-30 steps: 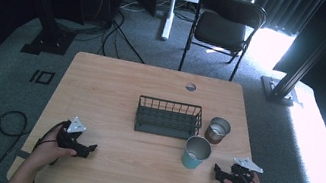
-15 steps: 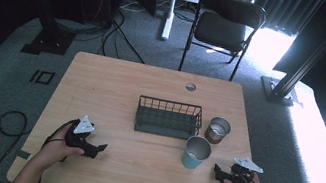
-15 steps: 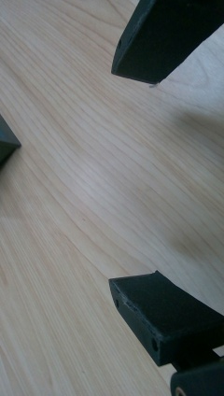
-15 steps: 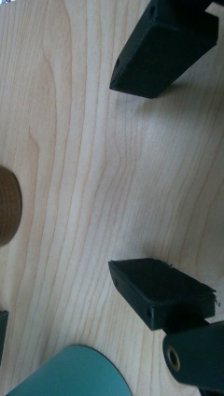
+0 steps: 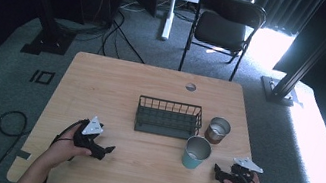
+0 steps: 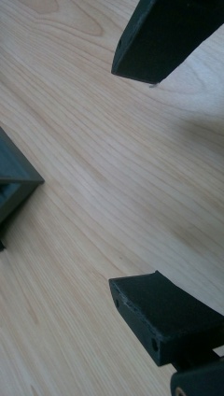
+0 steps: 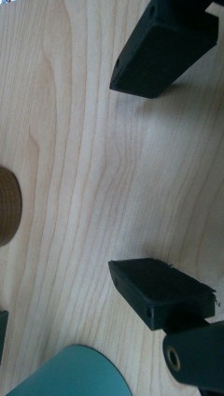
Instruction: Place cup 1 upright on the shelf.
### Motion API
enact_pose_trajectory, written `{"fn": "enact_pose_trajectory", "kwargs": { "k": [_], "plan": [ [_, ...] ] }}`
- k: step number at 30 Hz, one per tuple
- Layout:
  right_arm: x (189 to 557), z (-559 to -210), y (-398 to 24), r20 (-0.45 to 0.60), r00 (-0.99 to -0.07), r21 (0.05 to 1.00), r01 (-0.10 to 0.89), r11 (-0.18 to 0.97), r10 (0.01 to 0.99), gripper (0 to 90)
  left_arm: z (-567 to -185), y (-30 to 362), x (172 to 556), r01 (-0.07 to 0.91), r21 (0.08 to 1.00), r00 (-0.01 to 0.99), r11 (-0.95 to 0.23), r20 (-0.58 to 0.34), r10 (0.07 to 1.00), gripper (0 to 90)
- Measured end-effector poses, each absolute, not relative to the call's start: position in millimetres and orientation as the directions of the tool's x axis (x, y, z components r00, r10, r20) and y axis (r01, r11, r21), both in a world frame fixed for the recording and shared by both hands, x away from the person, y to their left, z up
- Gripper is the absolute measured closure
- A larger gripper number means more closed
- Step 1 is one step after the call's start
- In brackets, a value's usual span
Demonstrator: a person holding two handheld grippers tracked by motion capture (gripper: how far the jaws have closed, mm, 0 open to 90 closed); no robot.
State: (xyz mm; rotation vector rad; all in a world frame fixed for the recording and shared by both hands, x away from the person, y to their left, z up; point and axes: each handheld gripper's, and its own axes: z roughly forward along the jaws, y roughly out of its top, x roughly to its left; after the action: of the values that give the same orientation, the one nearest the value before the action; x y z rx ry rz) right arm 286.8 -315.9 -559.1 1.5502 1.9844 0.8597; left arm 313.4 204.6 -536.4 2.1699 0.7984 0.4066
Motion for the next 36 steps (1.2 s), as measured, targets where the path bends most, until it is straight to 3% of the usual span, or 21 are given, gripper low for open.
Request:
{"fn": "enact_pose_trajectory", "kwargs": {
  "k": [36],
  "plan": [
    [287,-559,-316,0.01,-0.246,0.724,0.67,0.163,0.969,11.7,-524,139,320,0.289,0.803,0.854,-0.521,0.029,0.519,2.5]
  ]
}}
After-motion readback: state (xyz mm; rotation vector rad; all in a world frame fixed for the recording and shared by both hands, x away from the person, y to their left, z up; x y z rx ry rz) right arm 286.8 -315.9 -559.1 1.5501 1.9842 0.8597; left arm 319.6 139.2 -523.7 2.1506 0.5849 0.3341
